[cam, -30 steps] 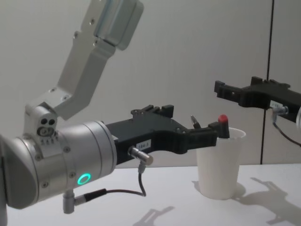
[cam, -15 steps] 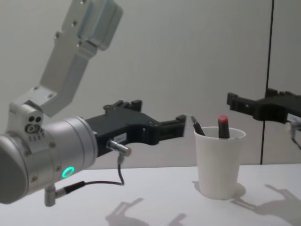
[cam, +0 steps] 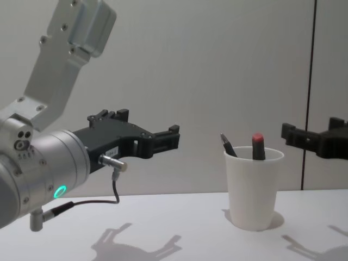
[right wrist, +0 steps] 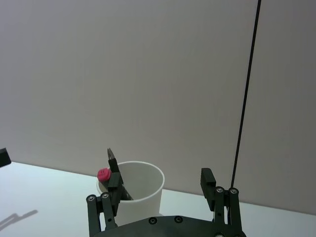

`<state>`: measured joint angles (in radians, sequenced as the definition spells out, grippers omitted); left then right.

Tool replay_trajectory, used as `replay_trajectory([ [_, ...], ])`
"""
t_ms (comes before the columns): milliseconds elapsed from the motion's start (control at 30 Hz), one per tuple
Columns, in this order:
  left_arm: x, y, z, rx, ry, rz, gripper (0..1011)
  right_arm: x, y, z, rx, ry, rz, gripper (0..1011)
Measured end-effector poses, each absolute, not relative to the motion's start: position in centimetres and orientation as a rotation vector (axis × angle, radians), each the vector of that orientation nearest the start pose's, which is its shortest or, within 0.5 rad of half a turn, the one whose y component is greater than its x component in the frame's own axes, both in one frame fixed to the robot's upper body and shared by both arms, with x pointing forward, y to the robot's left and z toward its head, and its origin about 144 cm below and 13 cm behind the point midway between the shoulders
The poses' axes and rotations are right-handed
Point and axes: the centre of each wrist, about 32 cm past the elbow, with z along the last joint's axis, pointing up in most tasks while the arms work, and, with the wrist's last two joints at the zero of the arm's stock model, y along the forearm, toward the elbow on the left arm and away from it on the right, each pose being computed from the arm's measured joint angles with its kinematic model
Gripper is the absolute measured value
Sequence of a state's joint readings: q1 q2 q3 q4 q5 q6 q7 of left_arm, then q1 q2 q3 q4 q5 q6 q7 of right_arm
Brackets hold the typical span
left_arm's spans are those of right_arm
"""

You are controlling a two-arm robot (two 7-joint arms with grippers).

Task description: Place the pen into the pen holder.

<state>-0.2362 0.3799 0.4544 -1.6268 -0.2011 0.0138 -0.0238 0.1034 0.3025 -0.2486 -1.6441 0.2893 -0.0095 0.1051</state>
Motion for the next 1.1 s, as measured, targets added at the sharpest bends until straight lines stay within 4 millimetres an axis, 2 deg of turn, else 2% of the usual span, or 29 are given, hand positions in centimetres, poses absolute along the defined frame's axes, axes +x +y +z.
replay_trajectory([
  [233, 49.2, 19.8, 120.4, 0.061, -0.268, 1.122, 1001, 45.7, -23.6, 118.8, 0.041, -0.083, -1.221, 1002],
  [467, 49.2, 19.8, 120.4, 0.061, -0.268, 1.123, 1001, 44.5, -23.7, 118.9, 0.027, -0.076, -1.229, 1002],
  [1100, 49.2, 19.8, 120.4, 0.061, -0.268, 1.124, 1001, 44.3, -23.7, 118.9, 0.026, -0.075, -1.230, 1001],
])
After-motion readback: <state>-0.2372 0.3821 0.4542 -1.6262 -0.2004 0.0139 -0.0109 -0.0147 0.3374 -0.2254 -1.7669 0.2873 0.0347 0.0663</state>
